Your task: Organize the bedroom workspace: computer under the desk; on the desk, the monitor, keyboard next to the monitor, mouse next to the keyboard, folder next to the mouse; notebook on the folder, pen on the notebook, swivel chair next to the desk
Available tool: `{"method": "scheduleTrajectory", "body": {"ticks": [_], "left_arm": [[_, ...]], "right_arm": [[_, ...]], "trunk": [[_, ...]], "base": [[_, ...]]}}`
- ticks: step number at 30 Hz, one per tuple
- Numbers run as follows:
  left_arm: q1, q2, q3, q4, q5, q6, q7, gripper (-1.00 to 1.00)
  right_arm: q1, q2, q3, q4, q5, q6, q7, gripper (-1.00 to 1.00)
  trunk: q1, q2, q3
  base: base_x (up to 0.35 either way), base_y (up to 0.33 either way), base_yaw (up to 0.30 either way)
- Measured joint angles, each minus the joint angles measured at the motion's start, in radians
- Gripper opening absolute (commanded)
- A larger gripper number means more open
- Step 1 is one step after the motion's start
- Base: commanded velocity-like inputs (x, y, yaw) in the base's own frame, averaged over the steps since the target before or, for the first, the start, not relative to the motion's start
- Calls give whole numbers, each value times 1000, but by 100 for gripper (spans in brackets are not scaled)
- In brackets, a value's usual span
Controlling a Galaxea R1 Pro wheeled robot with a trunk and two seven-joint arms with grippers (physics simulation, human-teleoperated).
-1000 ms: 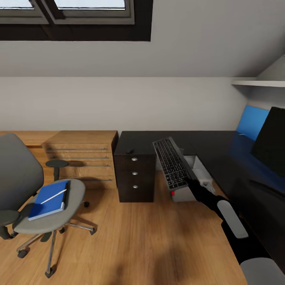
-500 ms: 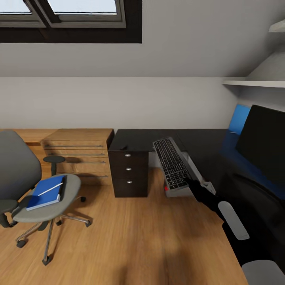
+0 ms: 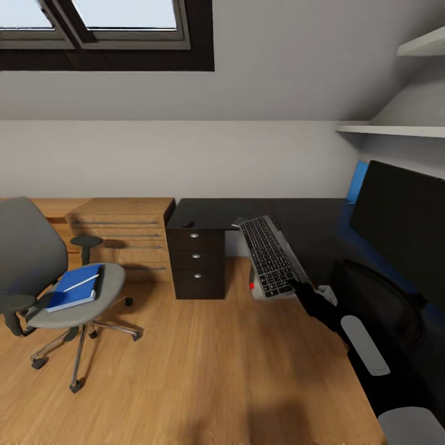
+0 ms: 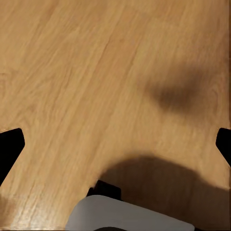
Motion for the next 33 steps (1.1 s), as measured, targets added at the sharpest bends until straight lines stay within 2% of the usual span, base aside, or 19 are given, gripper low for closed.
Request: {"method": "scheduleTrajectory", "body": {"ticks": [15, 25, 30, 32, 33], "left_arm": [[0, -1, 0, 0, -1, -7, -8, 100], [0, -2, 0, 0, -1, 0, -3, 100], [0, -2, 0, 0, -1, 1, -3, 100], [0, -2, 0, 0, -1, 1, -3, 100], [0, -2, 0, 0, -1, 0, -3, 100]], "right_arm": [[1, -24, -14, 11, 0, 0, 0, -100], [2, -30, -26, 17, -4, -3, 0, -100], [2, -31, -58, 45, 2, -3, 0, -100], [2, -31, -94, 64, 6, -1, -1, -100], [2, -30, -100, 67, 0, -1, 0, -100]], "trunk": [[0, 0, 0], [-39, 70, 31], [-58, 105, 47], [-58, 105, 47], [-58, 105, 47]], "base": [[-42, -31, 0], [-1, 0, 0], [0, 0, 0], [0, 0, 0], [0, 0, 0]]}}
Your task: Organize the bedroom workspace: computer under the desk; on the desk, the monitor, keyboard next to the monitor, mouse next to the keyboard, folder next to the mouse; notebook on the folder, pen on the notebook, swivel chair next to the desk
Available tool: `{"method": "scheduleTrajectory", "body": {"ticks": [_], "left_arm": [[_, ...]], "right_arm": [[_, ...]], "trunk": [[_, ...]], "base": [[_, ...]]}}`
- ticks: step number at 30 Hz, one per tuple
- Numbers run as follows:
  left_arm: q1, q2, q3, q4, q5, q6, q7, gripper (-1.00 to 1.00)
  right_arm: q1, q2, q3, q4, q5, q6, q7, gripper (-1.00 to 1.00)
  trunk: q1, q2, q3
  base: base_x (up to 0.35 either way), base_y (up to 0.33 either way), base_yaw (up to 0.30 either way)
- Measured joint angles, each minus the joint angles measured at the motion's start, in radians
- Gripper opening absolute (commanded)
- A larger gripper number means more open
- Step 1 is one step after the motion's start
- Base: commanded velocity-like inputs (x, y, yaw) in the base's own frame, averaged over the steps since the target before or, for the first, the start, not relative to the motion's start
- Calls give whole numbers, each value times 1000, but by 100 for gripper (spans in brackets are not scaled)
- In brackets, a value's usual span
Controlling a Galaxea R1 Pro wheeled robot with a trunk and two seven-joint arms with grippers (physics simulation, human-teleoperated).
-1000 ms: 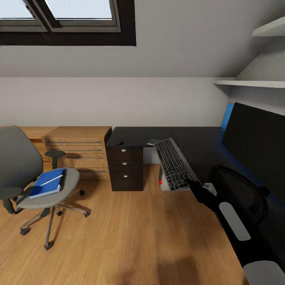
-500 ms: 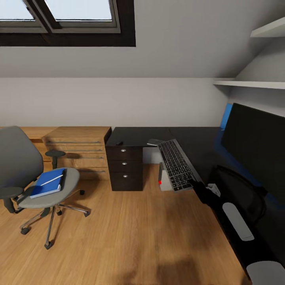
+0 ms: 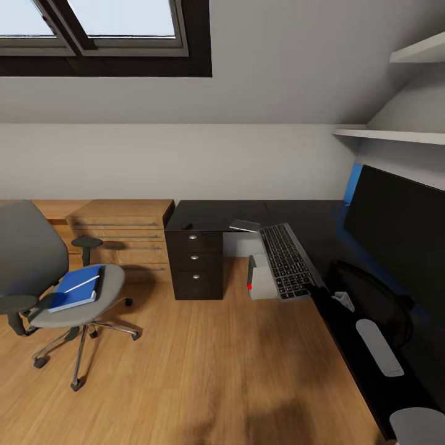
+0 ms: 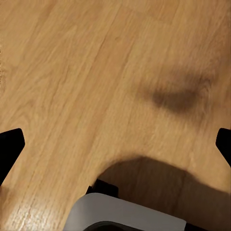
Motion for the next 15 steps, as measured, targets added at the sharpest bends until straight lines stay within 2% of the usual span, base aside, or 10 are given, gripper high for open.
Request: {"method": "scheduleTrajectory", "body": {"ticks": [3, 9, 15], "left_arm": [[0, 0, 0, 0, 0, -1, 0, 100], [0, 0, 1, 0, 1, -1, 1, 100], [0, 0, 1, 0, 2, 0, 1, 100]], "right_arm": [[0, 0, -17, 9, 0, 2, 0, -100], [0, 0, -24, 13, -4, 21, 0, -100], [0, 1, -26, 13, -4, 36, 2, -100]], "trunk": [[0, 0, 0], [0, 0, 0], [0, 0, 0]], "base": [[0, 0, 0], [-8, 0, 0], [-161, -8, 0]]}}
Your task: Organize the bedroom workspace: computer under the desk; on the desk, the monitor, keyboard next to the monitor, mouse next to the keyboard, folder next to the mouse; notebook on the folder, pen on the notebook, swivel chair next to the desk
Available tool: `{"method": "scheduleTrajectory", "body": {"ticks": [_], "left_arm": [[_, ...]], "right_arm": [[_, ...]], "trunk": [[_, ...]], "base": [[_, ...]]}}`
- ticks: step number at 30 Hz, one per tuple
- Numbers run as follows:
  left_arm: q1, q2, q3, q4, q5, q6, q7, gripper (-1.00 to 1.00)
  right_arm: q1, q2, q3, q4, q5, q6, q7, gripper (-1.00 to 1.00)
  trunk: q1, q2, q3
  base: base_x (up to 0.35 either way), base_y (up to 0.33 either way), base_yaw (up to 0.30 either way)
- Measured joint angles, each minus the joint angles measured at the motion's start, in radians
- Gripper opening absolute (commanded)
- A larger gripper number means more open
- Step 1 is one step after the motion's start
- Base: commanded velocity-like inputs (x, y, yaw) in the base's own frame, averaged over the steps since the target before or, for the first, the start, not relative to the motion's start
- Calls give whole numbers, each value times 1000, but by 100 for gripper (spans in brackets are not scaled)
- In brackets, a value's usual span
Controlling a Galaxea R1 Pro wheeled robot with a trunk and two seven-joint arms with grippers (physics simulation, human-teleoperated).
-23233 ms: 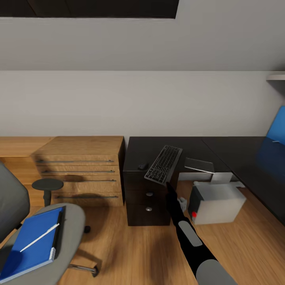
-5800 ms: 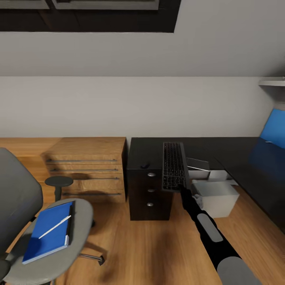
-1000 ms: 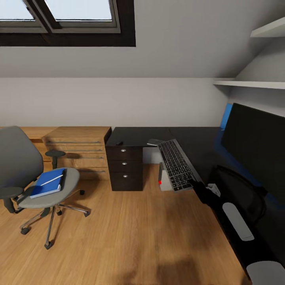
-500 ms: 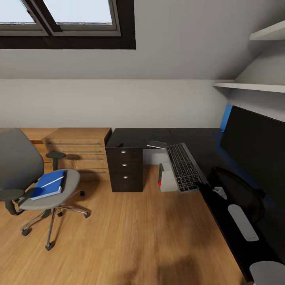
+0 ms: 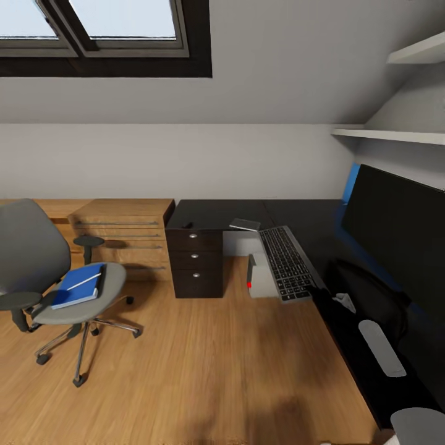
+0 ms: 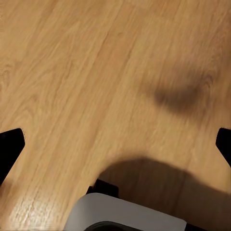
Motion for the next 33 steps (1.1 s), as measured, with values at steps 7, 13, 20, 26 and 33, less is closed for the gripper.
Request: {"method": "scheduleTrajectory", "body": {"ticks": [7, 13, 20, 26, 33], "left_arm": [[0, 0, 0, 0, 0, 0, 0, 100], [0, 0, 0, 0, 0, 1, 0, 100], [0, 0, 0, 0, 0, 1, 0, 100], [0, 0, 0, 0, 0, 0, 0, 100], [0, 0, 0, 0, -1, 1, 0, 100]], "right_arm": [[0, -1, 0, 0, 0, 1, 16, -100], [2, 0, 0, -1, 3, 2, 39, -100], [3, 1, 0, -1, 2, 2, 43, -100], [3, 1, 0, -1, 3, 2, 43, -100], [3, 2, 0, -1, 0, 1, 43, -100]], "trunk": [[0, 0, 0], [0, 0, 0], [0, 0, 0], [0, 0, 0], [0, 0, 0]], "base": [[-279, -93, 0], [-293, -159, 0], [-214, -164, -33], [-33, -28, -185], [-3, -78, -35]]}}
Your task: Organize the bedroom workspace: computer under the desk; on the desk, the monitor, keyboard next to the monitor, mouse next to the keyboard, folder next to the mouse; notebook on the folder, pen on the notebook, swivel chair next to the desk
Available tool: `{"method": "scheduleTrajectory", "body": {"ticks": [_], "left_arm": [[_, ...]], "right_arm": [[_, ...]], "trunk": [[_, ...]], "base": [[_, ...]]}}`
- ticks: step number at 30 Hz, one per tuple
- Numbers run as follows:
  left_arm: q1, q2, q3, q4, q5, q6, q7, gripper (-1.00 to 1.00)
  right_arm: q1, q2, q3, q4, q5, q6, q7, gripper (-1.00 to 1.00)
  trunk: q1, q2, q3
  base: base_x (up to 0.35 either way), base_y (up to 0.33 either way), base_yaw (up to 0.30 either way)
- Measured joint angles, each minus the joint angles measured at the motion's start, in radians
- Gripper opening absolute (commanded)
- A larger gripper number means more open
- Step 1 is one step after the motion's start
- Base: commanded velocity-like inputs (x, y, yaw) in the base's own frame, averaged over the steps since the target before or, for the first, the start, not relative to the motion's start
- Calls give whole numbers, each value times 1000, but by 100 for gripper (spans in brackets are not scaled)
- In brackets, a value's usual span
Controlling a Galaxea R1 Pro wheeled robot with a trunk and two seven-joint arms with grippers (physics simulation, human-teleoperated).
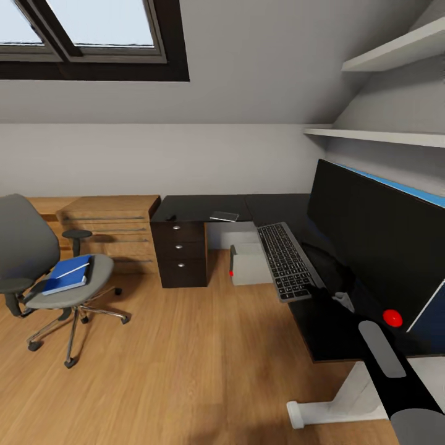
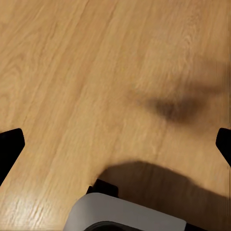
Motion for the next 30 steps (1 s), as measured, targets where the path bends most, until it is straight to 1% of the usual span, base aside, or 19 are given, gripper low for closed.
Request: {"method": "scheduleTrajectory", "body": {"ticks": [5, 16, 25, 30], "left_arm": [[0, -1, 0, 0, 0, 0, 0, 100], [0, -1, 0, 0, 1, 0, 0, 100], [0, -1, 0, 0, 0, 0, 0, 100], [0, -1, 0, 0, 0, 0, 0, 100]], "right_arm": [[0, 0, 0, 0, 3, 0, 0, -100], [0, 3, 3, 23, 5, -2, 2, -100], [0, 6, 4, 29, 5, -6, 4, -100], [0, 9, 5, 42, 5, -11, 26, -100]], "trunk": [[0, 0, 0], [0, 0, 0], [0, 0, 0], [0, 0, 0]], "base": [[0, -127, -3], [-5, -10, 0], [-101, -26, 0], [-11, -4, 0]]}}
